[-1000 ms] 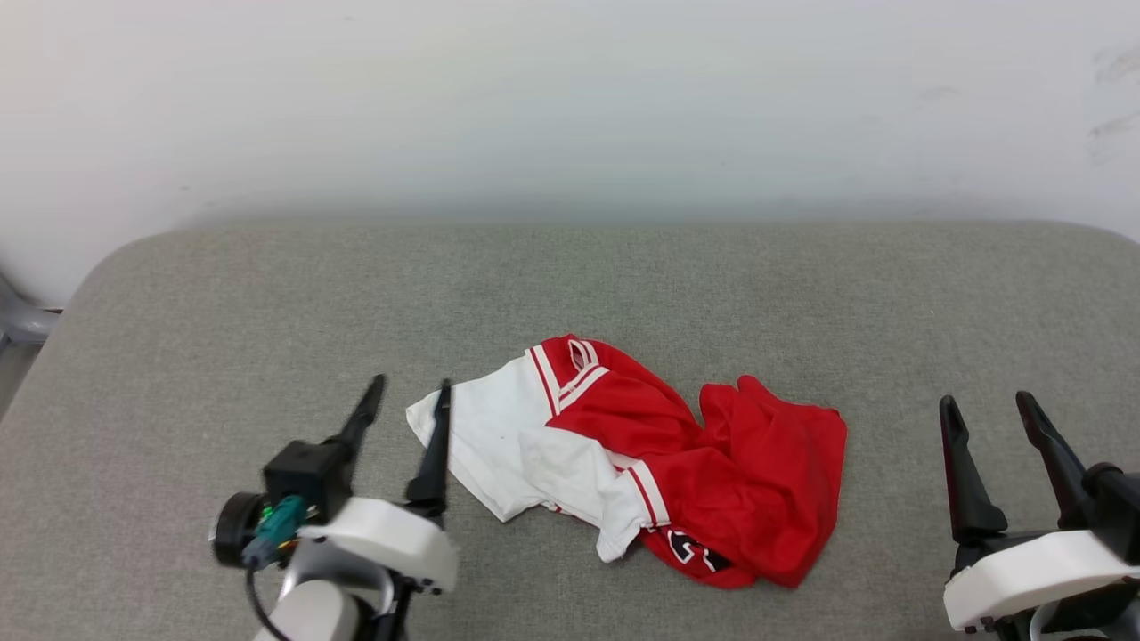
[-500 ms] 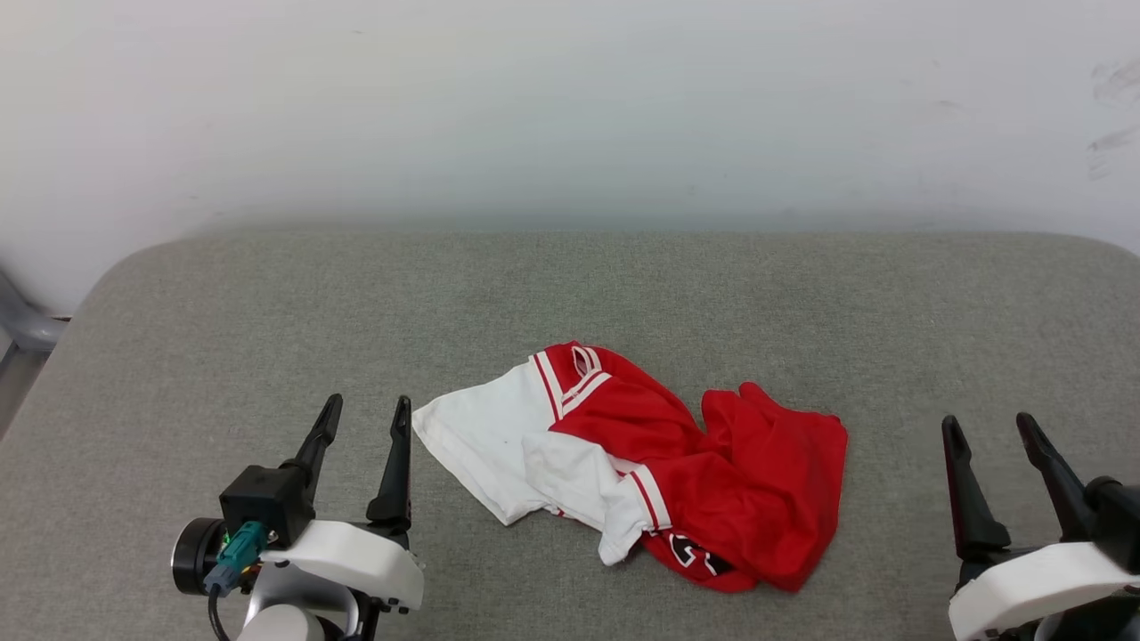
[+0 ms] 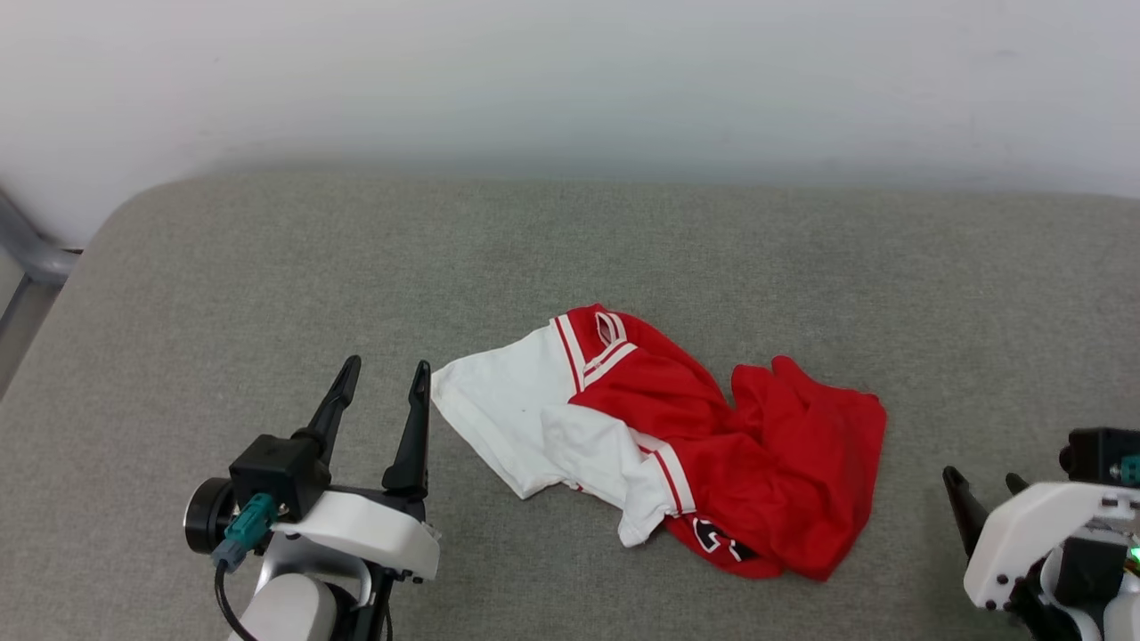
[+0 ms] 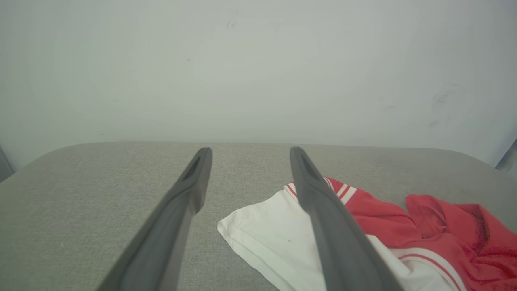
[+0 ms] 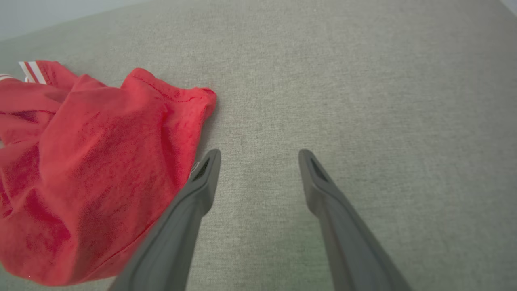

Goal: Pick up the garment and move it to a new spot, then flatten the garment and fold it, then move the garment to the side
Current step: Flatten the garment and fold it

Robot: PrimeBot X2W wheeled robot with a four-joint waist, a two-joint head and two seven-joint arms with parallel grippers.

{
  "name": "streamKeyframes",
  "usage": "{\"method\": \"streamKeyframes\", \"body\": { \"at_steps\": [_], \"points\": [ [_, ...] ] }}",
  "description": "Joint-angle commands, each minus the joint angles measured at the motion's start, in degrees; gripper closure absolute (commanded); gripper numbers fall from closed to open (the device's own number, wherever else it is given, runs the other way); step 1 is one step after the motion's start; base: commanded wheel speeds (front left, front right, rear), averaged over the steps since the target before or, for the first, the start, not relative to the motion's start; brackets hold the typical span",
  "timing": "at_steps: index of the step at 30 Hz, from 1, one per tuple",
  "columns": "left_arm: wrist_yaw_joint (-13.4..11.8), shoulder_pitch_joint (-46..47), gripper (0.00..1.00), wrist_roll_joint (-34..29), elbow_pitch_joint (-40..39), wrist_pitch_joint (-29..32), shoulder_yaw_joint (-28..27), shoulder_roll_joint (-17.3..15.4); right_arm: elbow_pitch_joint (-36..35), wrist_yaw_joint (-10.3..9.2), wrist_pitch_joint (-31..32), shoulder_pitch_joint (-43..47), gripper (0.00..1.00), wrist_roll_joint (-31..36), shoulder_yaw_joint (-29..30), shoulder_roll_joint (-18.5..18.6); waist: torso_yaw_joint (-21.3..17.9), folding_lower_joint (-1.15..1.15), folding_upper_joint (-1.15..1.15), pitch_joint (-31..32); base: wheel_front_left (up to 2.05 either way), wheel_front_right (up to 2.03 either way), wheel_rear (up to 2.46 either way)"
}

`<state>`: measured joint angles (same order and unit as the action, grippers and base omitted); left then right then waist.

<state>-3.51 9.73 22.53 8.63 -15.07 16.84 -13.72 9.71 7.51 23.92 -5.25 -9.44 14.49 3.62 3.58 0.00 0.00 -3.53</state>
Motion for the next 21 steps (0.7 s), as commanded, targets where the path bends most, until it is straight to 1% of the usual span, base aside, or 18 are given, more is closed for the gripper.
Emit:
{"method": "streamKeyframes", "body": {
  "at_steps": [1,3,4,5,6,8,9,12,16,19,20,21],
  "points": [
    [0.32,1.05,0.00,-0.39,-0.46,-0.15,0.05,0.51,1.19,-0.04,2.69,-2.34,0.00,-1.41,-0.58,0.73,1.77,0.00,0.00,-2.50,0.00,0.00,0.00],
    [0.50,1.84,0.00,-0.76,-0.87,-0.15,-0.07,0.97,2.34,-0.03,5.98,-4.84,0.00,-1.55,-2.23,2.51,2.60,0.00,0.00,-4.09,0.00,0.00,0.00],
    [0.50,1.84,0.00,-0.76,-0.87,-0.15,-0.07,0.97,2.34,-0.03,5.98,-4.84,0.00,-1.55,-2.23,2.51,2.60,0.00,0.00,-4.09,0.00,0.00,0.00],
    [0.67,2.24,0.00,-0.77,-1.00,-0.15,-0.18,1.19,2.93,-0.05,7.35,-6.14,0.00,-2.62,-2.91,2.80,2.93,0.00,0.00,-4.86,0.00,0.00,0.00],
    [0.93,2.71,0.00,-0.94,-1.24,-0.15,-0.27,1.46,3.36,-0.03,8.69,-7.28,0.00,-2.56,-3.84,3.94,3.29,0.00,0.00,-5.68,0.00,0.00,0.00],
    [1.22,3.31,0.00,-1.24,-1.35,-0.15,-0.37,2.24,4.56,-0.05,10.73,-9.70,0.00,-4.11,-5.67,5.07,3.89,0.00,0.00,-7.12,0.00,0.00,0.00],
    [1.52,3.66,0.00,-1.29,-1.26,-0.15,-0.58,2.57,5.15,-0.03,11.45,-10.77,0.00,-3.85,-6.82,6.28,4.16,0.00,0.00,-7.71,0.00,0.00,0.00],
    [1.82,4.74,0.00,-1.77,-1.25,-0.15,-1.59,3.19,7.29,-0.03,13.44,-13.95,0.00,-5.43,-9.86,8.28,4.77,0.00,0.00,-9.52,0.00,0.00,0.00],
    [2.55,5.93,0.00,-2.66,-1.05,-0.15,-2.56,4.37,11.57,-0.03,16.64,-16.06,0.00,-7.66,-14.43,10.57,5.32,0.00,0.00,-11.20,0.00,0.00,0.00],
    [3.27,6.28,0.00,-3.26,-0.55,-0.15,-3.29,4.98,15.87,-0.02,20.07,-15.70,0.00,-9.38,-17.33,11.08,5.54,0.00,0.00,-11.49,0.00,0.00,0.00],
    [3.51,6.30,0.00,-3.37,-0.36,-0.15,-3.52,5.20,17.10,-0.03,21.26,-15.34,0.06,-10.52,-17.83,10.92,5.61,0.00,0.00,-11.46,0.00,0.00,0.00],
    [3.73,6.23,0.00,-3.60,-0.09,-0.15,-3.74,5.48,18.04,-0.01,22.13,-15.02,0.58,-11.28,-18.33,10.91,5.64,0.00,0.00,-11.38,0.00,0.00,0.00]
  ]
}}
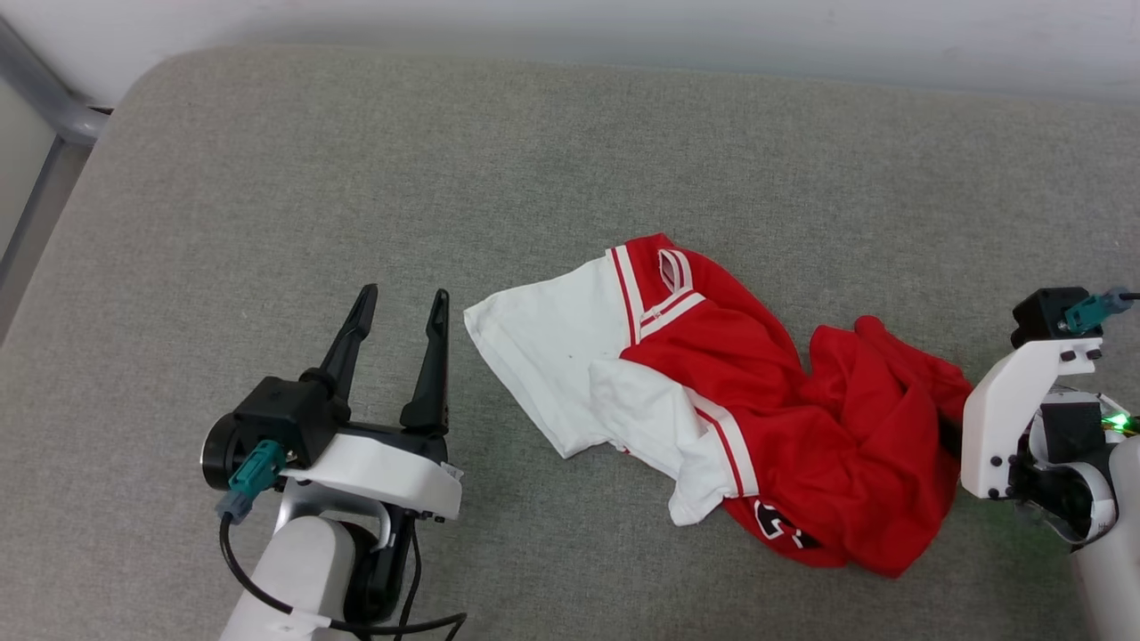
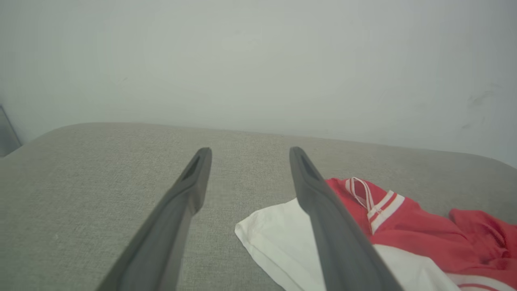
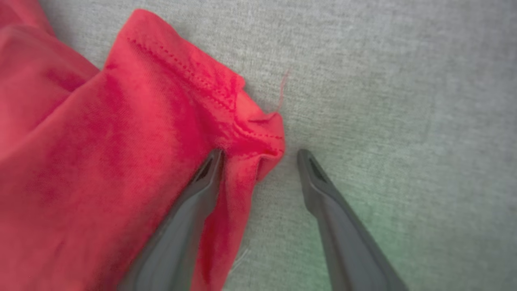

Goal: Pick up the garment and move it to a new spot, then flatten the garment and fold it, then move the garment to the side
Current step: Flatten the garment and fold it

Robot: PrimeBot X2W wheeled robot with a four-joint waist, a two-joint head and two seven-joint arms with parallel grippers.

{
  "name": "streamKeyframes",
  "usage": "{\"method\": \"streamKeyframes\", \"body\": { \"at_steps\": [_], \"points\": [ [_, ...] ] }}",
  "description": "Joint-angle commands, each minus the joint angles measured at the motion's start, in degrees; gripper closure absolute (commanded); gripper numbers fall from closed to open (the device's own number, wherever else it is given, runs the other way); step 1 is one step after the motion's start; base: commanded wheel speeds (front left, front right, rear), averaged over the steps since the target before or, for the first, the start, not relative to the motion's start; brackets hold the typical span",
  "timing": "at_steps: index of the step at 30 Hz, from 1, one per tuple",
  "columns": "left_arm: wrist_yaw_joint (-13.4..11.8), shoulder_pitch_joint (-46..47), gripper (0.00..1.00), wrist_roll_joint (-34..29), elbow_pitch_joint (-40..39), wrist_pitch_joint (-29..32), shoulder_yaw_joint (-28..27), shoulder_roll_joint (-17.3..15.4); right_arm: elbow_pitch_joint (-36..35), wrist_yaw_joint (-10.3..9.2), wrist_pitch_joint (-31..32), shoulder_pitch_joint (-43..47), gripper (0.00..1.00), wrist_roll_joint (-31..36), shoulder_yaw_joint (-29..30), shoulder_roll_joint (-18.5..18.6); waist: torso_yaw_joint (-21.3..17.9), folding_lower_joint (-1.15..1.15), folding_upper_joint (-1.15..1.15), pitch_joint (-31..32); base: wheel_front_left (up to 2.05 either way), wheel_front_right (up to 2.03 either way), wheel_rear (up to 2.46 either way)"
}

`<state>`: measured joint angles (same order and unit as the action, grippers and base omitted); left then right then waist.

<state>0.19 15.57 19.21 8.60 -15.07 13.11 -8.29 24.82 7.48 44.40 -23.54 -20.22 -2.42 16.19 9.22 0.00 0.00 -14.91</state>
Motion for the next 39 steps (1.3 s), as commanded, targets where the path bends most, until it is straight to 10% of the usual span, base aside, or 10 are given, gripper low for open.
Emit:
{"method": "streamKeyframes", "body": {
  "at_steps": [1,16,24,33,34,35,36,39],
  "points": [
    [0.19,0.31,0.00,-0.50,0.10,-0.15,-0.14,0.31,3.46,0.02,1.96,3.30,1.00,-0.94,-1.86,-1.45,0.01,0.00,0.00,0.13,0.00,0.00,0.00],
    [0.57,-4.16,0.00,-2.16,2.09,-0.15,-3.81,0.35,-15.09,-0.01,-7.90,6.43,1.00,1.53,6.08,-0.96,-5.49,0.00,0.00,6.92,0.00,0.00,0.00],
    [-0.07,-6.74,0.00,-1.64,2.78,-0.05,-4.42,-0.17,-30.14,-0.01,-3.62,24.69,1.00,5.59,16.86,-8.51,-8.14,0.00,0.00,9.69,0.00,0.00,0.00],
    [-0.27,-8.41,0.00,-1.15,3.06,1.23,-3.91,-0.88,-25.09,-0.01,-5.31,37.83,1.00,3.23,17.99,-13.24,-8.82,0.00,0.00,11.35,0.00,0.00,0.00],
    [-0.21,-8.51,0.00,-1.10,3.07,1.33,-3.81,-0.95,-23.41,-0.01,-6.41,38.02,0.93,2.26,17.34,-13.30,-8.87,0.00,0.00,11.44,0.00,0.00,0.00],
    [-0.22,-8.65,0.00,-1.04,3.12,1.63,-3.73,-0.99,-21.90,-0.01,-7.89,37.90,0.27,1.40,16.74,-13.33,-8.91,0.00,0.00,11.53,0.00,0.00,0.00],
    [-0.31,-8.80,0.00,-1.03,3.06,1.68,-3.64,-1.03,-20.84,-0.01,-10.08,37.31,0.00,0.69,16.32,-13.32,-8.96,0.00,0.00,11.65,0.00,0.00,0.00],
    [-0.32,-9.16,0.00,-0.88,2.89,2.01,-3.45,-1.21,-19.02,-0.01,-18.40,35.54,0.00,-0.40,16.41,-13.31,-9.00,0.00,0.00,12.00,0.00,0.00,0.00]
  ]
}}
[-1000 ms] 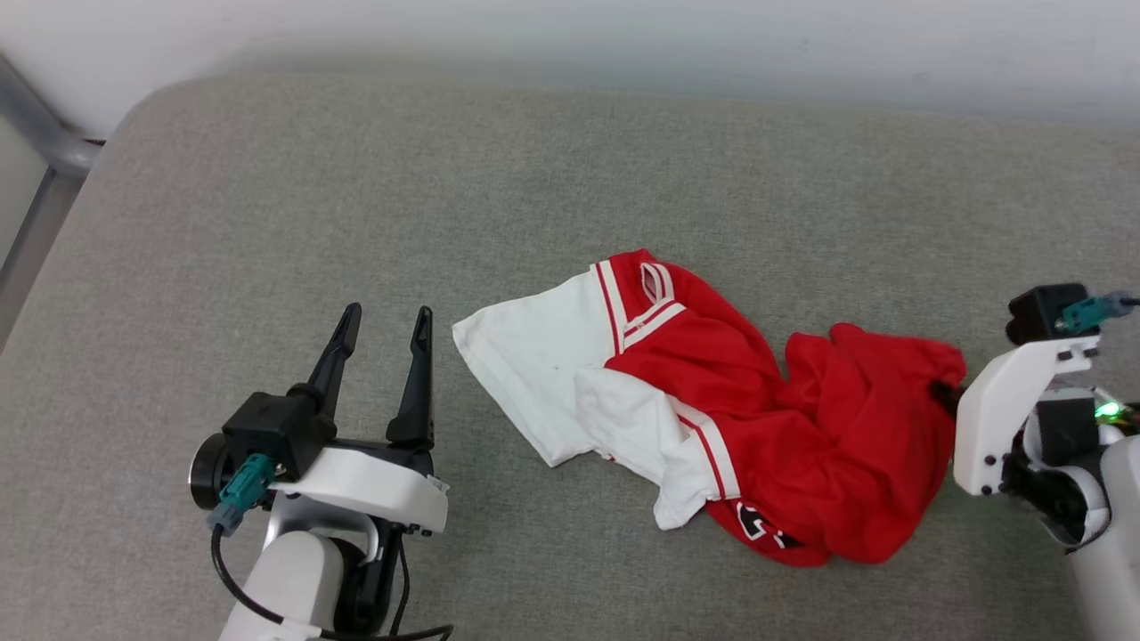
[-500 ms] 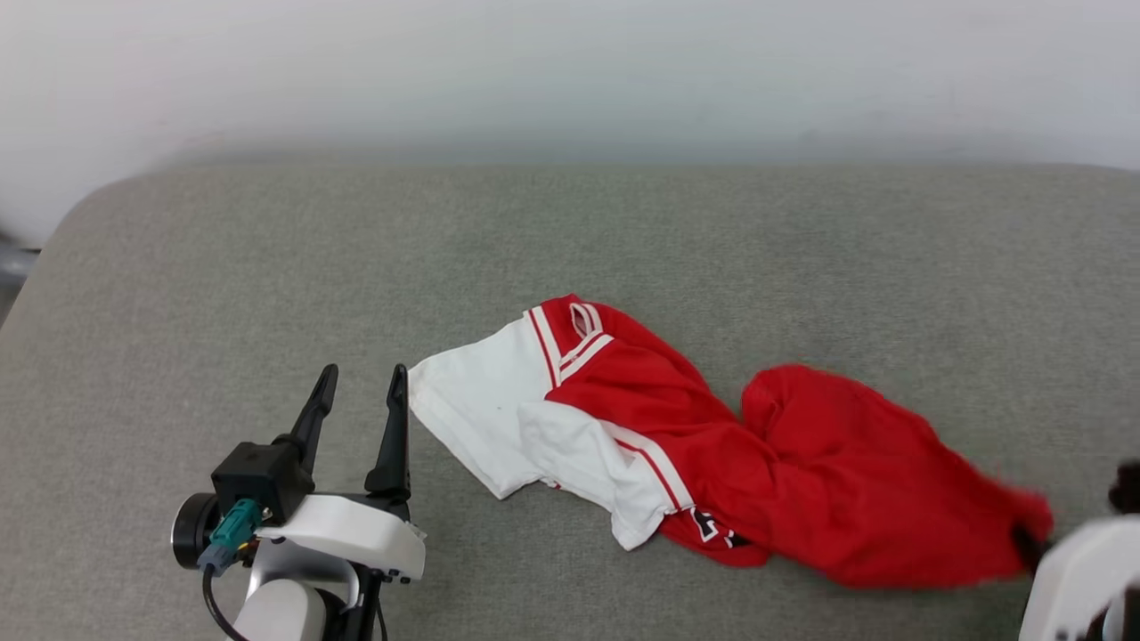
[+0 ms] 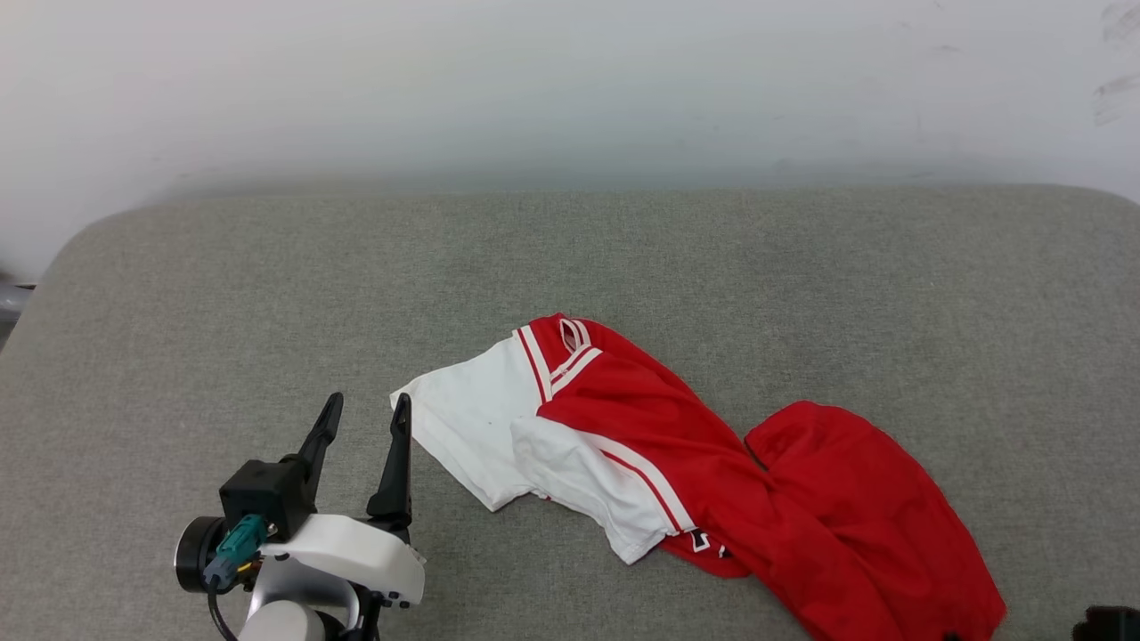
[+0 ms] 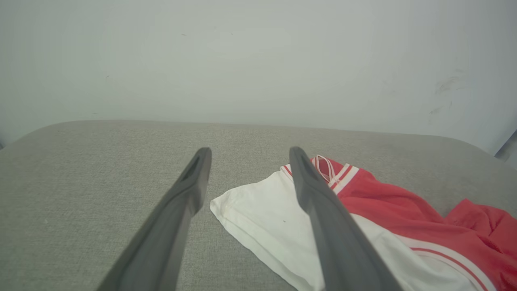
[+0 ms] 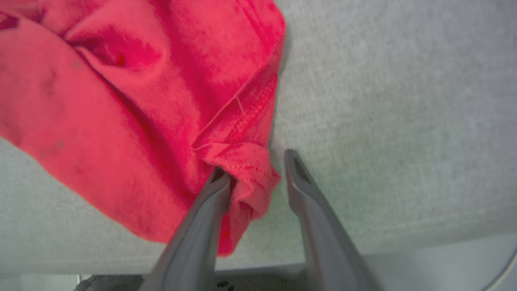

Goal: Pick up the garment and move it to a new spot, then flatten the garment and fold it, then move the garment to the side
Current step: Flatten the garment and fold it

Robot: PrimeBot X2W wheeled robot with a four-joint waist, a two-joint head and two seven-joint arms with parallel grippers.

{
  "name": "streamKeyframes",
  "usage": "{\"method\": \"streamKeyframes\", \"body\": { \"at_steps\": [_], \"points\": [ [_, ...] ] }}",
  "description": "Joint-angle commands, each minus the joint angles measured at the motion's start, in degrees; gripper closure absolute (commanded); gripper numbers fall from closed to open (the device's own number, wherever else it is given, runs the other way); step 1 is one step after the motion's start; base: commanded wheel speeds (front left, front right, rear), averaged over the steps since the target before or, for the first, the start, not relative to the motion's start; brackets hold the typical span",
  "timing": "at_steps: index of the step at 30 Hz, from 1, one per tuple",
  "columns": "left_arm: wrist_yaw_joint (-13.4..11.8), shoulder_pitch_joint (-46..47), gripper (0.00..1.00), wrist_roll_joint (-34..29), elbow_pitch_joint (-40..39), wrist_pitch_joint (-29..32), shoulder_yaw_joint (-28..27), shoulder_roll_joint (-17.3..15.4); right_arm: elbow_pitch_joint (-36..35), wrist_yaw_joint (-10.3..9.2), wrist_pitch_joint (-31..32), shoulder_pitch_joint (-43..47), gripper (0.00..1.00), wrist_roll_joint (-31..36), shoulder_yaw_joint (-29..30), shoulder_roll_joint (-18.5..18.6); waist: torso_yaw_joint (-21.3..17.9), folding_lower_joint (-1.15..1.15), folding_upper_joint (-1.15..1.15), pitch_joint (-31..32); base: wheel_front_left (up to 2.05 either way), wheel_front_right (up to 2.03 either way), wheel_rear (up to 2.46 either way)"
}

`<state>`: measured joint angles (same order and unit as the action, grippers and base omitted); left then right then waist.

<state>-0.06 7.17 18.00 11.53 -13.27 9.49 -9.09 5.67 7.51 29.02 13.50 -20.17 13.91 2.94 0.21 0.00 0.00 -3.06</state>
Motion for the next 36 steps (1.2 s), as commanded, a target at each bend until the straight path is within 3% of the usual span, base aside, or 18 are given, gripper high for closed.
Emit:
{"method": "streamKeyframes", "body": {
  "at_steps": [1,3,4,9,14,22,27,32,36],
  "points": [
    [-0.07,-0.78,0.00,0.29,-0.11,0.21,0.23,-0.47,0.42,-0.04,-6.02,-2.03,0.00,-0.57,0.42,-0.03,0.01,0.00,0.00,0.23,0.00,0.00,0.00],
    [-0.14,-0.75,0.00,0.27,-0.28,0.28,0.37,-0.49,0.81,-0.04,-11.89,-2.97,0.00,-0.69,1.09,-0.06,0.02,0.00,0.00,0.36,0.00,0.00,0.00],
    [-0.26,-0.80,0.00,0.41,-0.37,0.37,0.45,-0.53,0.79,-0.02,-19.61,-4.82,0.00,-0.06,2.25,-0.08,0.04,0.00,0.00,0.52,0.00,0.00,0.00],
    [-0.57,-0.56,0.00,0.66,-0.74,0.41,0.58,-0.50,-0.19,-0.03,-23.82,-8.93,0.00,3.62,-0.49,-0.08,0.04,0.00,0.00,0.32,0.00,0.00,0.00],
    [-0.72,0.15,0.00,0.75,-1.10,0.46,0.85,-0.49,-3.06,-0.04,-17.84,-13.79,0.00,5.68,-10.58,1.84,0.53,0.00,0.00,-0.64,0.00,0.00,0.00],
    [-0.46,2.03,0.00,0.81,-1.20,-0.07,1.72,0.11,-6.70,-0.04,-2.88,-22.19,0.00,0.79,-32.90,10.74,2.87,0.00,0.00,-3.47,0.00,0.00,0.00],
    [-0.02,3.52,0.00,0.86,-0.84,-0.63,2.30,0.94,-7.07,-0.04,2.43,-27.87,0.00,-2.28,-43.44,15.23,4.89,0.00,0.00,-5.84,0.00,0.00,0.00],
    [0.29,4.52,0.00,1.09,0.19,-1.15,2.59,1.58,-3.82,-0.04,4.44,-32.17,0.00,-4.62,-50.45,17.37,6.18,0.00,0.00,-7.50,0.00,0.00,0.00],
    [0.35,5.05,0.00,1.15,0.69,-1.45,2.50,1.76,-0.99,-0.06,4.42,-34.14,0.00,-5.40,-52.20,17.63,6.50,0.00,0.00,-8.17,0.00,0.00,0.00]
  ]
}}
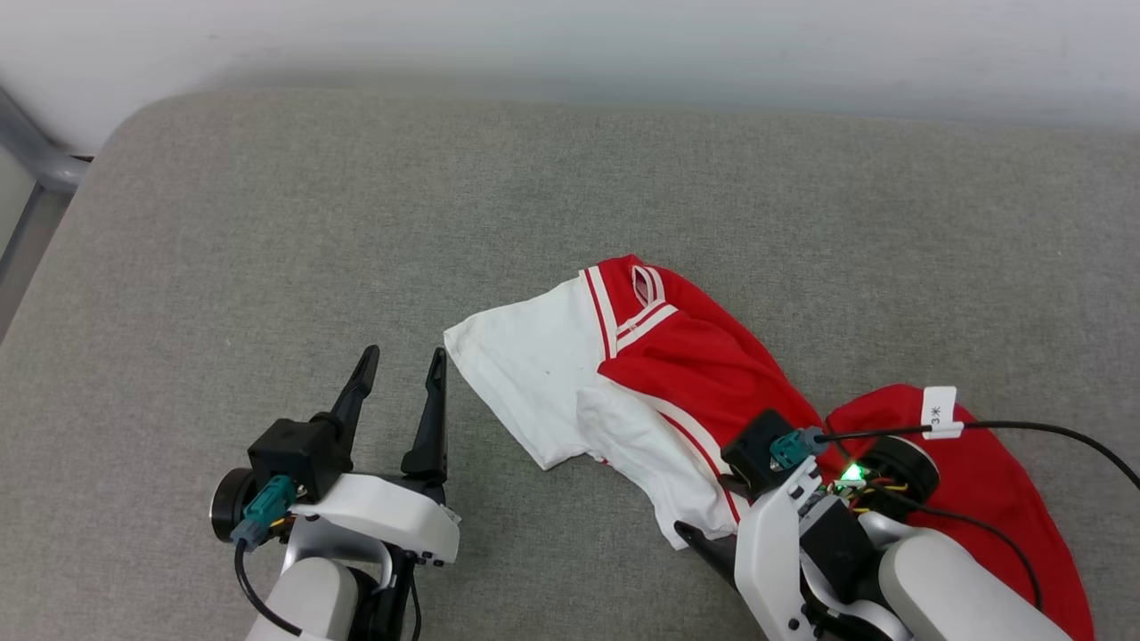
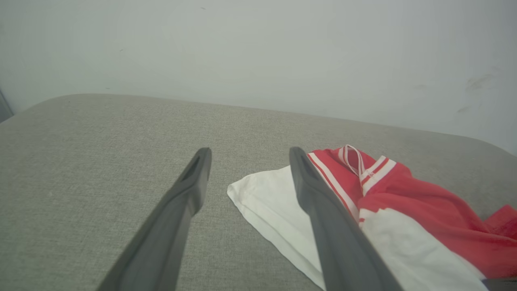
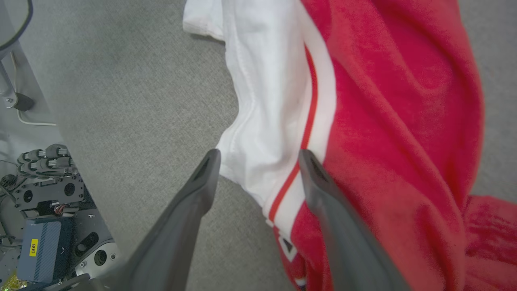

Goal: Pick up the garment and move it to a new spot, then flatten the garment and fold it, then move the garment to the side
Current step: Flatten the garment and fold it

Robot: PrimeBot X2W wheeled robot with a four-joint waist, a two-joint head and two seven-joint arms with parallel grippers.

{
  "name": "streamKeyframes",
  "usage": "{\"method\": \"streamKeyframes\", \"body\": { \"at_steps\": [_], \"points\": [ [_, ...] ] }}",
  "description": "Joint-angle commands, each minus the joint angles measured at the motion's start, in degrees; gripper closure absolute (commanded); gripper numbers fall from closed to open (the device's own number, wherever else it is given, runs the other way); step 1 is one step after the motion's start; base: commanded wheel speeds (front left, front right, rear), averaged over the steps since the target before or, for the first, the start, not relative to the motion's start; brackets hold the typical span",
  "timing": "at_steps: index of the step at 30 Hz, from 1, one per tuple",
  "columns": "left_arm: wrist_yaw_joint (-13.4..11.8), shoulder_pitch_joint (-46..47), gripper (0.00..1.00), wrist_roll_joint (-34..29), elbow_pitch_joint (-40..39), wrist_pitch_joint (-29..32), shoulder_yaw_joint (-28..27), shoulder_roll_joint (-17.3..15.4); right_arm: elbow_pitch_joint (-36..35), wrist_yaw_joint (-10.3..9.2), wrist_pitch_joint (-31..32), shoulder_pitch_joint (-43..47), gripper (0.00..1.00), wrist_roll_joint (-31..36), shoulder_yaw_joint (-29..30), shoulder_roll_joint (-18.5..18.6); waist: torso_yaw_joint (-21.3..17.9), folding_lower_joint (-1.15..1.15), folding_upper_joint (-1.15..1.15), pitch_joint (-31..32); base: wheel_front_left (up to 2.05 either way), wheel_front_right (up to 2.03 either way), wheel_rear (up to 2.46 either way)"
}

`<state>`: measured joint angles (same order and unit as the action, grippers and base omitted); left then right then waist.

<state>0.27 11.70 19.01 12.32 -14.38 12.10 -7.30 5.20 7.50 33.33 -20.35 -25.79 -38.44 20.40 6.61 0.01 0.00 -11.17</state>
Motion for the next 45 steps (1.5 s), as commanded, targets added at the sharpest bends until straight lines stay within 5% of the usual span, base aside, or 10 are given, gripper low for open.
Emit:
{"method": "streamKeyframes", "body": {
  "at_steps": [1,2,3,12,28,30,31,45],
  "points": [
    [-0.04,0.53,0.00,0.13,0.06,-0.42,-0.11,0.00,0.19,-0.03,-0.14,-0.75,0.41,-0.09,-0.33,-0.07,0.15,-0.01,0.00,-0.19,0.00,0.00,0.00],
    [0.02,0.63,0.00,0.09,0.19,-0.52,-0.12,0.04,0.73,-0.03,-0.88,-1.48,0.76,-0.24,-0.34,-0.18,0.22,-0.01,0.00,-0.34,0.00,0.00,0.00],
    [0.06,0.81,0.00,0.04,0.35,-0.51,-0.13,0.07,1.39,-0.04,-1.22,-2.01,1.00,-0.43,-0.38,-0.21,0.25,-0.01,0.00,-0.46,0.00,0.00,0.00],
    [0.09,1.13,0.00,-0.34,1.14,-0.75,-0.37,-0.07,3.80,-0.03,-8.19,-4.77,1.00,-0.16,9.01,-2.11,-0.98,-0.01,0.00,-0.09,0.00,0.00,0.00],
    [0.52,1.02,0.00,-0.15,1.74,-0.88,0.07,-0.29,19.58,-0.02,-14.93,5.49,1.00,0.54,50.38,-8.87,-2.72,-0.01,0.00,-0.07,0.00,0.00,0.00],
    [0.52,1.03,0.00,-0.07,1.83,-0.88,0.14,-0.31,21.45,-0.03,-15.80,6.86,0.51,0.84,52.72,-10.37,-2.83,-0.01,0.00,-0.09,0.00,0.00,0.00],
    [0.54,1.04,0.00,-0.03,1.93,-0.88,0.12,-0.39,22.11,-0.05,-16.49,7.52,0.00,1.16,53.43,-10.99,-2.90,-0.01,0.00,-0.09,0.00,0.00,0.00],
    [-0.61,-1.30,0.00,0.72,2.12,-0.74,-0.66,-1.77,13.01,-0.02,-37.55,11.89,0.00,10.26,54.52,-15.71,-4.44,-0.01,0.00,3.97,0.00,0.00,0.00]
  ]
}}
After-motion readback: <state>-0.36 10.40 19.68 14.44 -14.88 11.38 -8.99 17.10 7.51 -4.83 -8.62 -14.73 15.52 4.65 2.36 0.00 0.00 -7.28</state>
